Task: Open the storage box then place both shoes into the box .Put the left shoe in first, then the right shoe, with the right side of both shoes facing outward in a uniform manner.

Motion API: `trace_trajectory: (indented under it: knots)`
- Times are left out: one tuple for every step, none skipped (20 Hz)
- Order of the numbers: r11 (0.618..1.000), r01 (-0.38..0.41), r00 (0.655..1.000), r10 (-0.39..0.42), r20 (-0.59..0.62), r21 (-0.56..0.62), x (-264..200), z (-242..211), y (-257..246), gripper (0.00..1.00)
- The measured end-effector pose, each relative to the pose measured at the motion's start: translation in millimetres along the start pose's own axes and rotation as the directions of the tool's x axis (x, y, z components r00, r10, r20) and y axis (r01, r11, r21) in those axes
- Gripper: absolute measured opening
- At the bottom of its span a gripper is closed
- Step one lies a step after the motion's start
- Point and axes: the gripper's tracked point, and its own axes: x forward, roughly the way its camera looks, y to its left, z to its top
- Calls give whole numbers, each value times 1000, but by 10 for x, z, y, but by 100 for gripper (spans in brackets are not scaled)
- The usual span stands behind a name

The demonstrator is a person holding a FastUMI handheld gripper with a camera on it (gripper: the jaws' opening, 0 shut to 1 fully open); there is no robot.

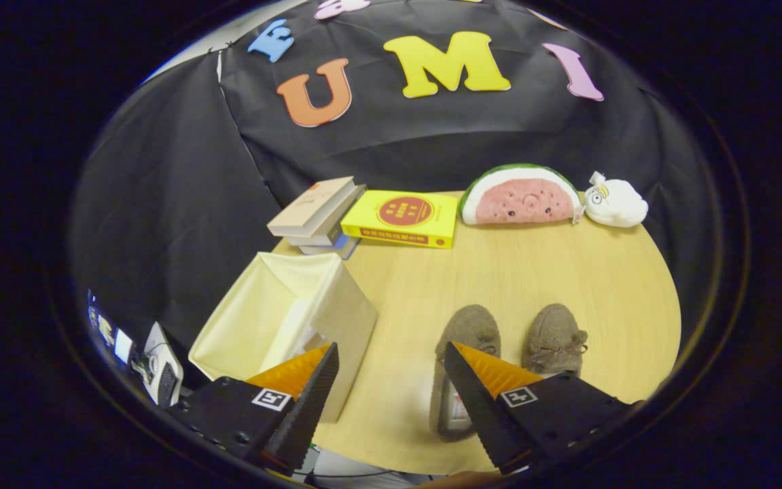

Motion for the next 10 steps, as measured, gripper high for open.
trace_trajectory:
  knots:
    - [1000,11,1000,-11,-20,5,51,-50,-92,95]
    - [1000,28,999,-27,-41,14,96,-115,-199,92]
    - [999,32,998,-30,-57,24,133,-162,-277,86]
    - [999,40,996,-37,-76,34,171,-223,-358,86]
    - [998,56,994,-51,-97,42,214,-282,-447,86]
    - [996,74,991,-68,-118,47,251,-348,-527,86]
    - [995,86,987,-79,-138,46,269,-414,-587,86]
    - [994,100,984,-92,-154,43,290,-469,-647,86]
    - [993,113,979,-104,-176,41,310,-523,-712,78]
    - [992,116,976,-106,-191,43,342,-564,-747,76]
